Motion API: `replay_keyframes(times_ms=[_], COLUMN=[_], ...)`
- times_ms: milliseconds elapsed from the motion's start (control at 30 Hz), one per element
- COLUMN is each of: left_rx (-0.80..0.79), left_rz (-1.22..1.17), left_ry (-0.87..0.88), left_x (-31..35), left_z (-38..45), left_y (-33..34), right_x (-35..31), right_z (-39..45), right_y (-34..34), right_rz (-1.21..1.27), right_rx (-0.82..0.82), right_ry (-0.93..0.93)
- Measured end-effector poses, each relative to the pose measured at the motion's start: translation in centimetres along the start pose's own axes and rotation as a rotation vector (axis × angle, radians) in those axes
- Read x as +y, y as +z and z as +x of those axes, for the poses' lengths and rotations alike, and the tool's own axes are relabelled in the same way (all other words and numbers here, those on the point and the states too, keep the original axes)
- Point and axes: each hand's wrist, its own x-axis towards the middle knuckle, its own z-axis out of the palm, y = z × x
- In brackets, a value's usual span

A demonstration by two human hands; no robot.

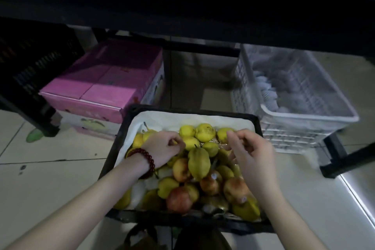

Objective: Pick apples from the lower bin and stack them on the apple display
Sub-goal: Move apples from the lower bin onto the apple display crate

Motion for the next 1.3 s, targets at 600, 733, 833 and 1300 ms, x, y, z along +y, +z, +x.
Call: replay_keyframes(times_ms=[600,733,833,1300], left_rx=[-0.087,0.005,0.084,0.393], left_rz=[0.300,0.257,0.231,0.011], left_ry=[-0.123,-0.181,-0.165,0.155], left_x=[-5.0,-4.9,-4.1,3.7], left_z=[3.0,2.2,1.8,-1.0], left_y=[9.1,5.7,3.1,-6.5], right_x=[11.3,13.0,13.9,2.9], right_z=[-2.7,-3.1,-3.1,2.5], right_y=[-2.3,-0.2,0.8,-1.1], right_rz=[-0.564,-0.651,-0.757,-0.250], right_rx=[-0.265,-0.431,-0.468,0.115], right_ry=[0.288,0.362,0.356,-0.008])
